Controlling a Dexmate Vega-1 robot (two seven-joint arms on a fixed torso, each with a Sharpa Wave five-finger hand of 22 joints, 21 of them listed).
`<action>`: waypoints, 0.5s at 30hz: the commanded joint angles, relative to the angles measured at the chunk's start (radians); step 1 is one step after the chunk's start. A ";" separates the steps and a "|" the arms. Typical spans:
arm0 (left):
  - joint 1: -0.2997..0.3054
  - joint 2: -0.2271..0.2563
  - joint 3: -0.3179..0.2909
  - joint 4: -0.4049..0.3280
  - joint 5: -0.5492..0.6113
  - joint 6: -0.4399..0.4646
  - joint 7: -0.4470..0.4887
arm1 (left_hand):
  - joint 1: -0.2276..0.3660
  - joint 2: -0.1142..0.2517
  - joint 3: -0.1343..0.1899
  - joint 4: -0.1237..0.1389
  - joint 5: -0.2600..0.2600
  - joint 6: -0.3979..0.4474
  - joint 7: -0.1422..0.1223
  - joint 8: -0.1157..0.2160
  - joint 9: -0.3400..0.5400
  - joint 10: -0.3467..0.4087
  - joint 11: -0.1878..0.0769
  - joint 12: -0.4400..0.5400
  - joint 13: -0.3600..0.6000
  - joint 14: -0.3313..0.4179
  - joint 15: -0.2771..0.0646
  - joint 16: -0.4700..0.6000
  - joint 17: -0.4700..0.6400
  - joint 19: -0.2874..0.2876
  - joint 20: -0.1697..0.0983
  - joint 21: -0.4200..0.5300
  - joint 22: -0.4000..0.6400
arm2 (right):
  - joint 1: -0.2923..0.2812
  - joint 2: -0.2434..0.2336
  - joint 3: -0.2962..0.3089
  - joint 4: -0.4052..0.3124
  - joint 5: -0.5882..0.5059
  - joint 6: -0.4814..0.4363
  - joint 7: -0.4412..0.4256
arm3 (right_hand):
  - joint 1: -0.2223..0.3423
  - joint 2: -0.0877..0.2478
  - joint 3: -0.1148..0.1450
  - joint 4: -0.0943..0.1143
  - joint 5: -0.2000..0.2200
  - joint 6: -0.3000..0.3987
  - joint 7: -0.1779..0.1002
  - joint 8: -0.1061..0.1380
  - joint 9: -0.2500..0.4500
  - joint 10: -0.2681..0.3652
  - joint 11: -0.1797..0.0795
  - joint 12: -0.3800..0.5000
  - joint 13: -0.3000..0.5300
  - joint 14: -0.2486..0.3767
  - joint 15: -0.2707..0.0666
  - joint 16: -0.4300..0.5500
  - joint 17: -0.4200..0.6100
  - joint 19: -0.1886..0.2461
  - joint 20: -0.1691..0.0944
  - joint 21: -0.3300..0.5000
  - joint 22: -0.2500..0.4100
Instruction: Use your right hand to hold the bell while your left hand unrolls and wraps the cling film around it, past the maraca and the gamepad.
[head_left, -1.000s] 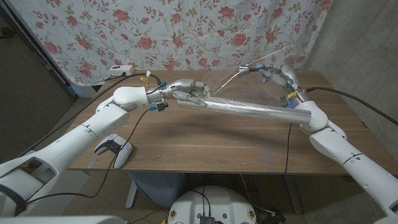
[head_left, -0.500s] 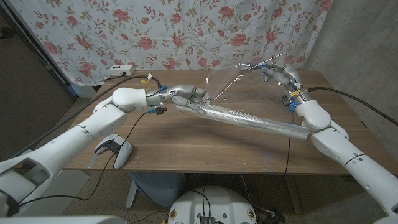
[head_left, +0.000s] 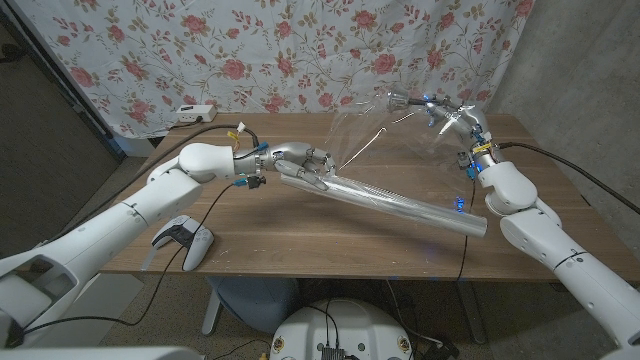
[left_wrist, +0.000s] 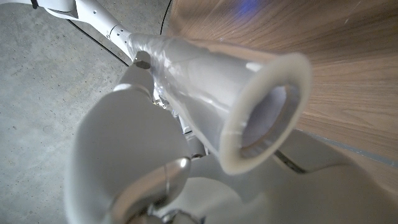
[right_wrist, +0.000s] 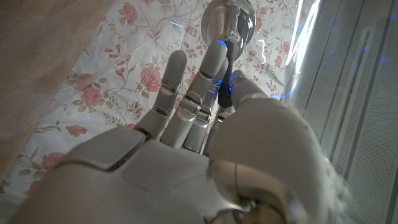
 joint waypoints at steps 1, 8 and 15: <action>-0.021 -0.007 0.017 0.011 0.021 0.019 -0.013 | 0.077 0.078 0.126 -0.007 0.004 0.007 0.001 0.006 0.038 0.112 -0.110 0.007 0.210 0.100 -0.152 0.000 0.001 -0.001 0.000 0.006 0.002 | -0.035 0.003 0.009 -0.045 0.145 0.046 0.107 | -0.008 0.003 0.004 0.000 0.008 0.003 0.001 -0.003 0.002 0.003 -0.005 -0.005 0.004 0.005 0.002 0.000 0.005 -0.002 -0.152 0.004 0.001; -0.026 -0.002 0.016 0.002 0.041 0.030 0.004 | 0.077 0.077 0.125 -0.008 0.005 0.011 0.003 0.006 0.040 0.114 -0.111 0.006 0.211 0.101 -0.154 -0.002 -0.002 0.001 -0.001 0.007 0.001 | -0.058 -0.010 0.007 -0.085 0.159 0.040 0.132 | -0.008 0.002 0.004 0.000 0.008 0.003 0.002 -0.003 0.002 0.003 -0.003 -0.006 0.002 0.006 0.002 0.001 0.006 -0.002 -0.152 0.004 0.001; -0.040 0.006 0.018 -0.009 0.048 0.049 -0.004 | 0.079 0.075 0.125 -0.008 0.007 0.017 -0.002 0.002 0.035 0.121 -0.108 0.007 0.212 0.110 -0.154 0.001 -0.002 0.004 -0.004 0.008 0.001 | -0.069 -0.018 0.000 -0.108 0.160 0.038 0.153 | -0.007 0.002 0.004 -0.001 0.008 0.003 0.003 -0.003 0.002 0.003 -0.004 -0.006 0.003 0.005 0.002 0.001 0.006 -0.002 -0.152 0.004 0.001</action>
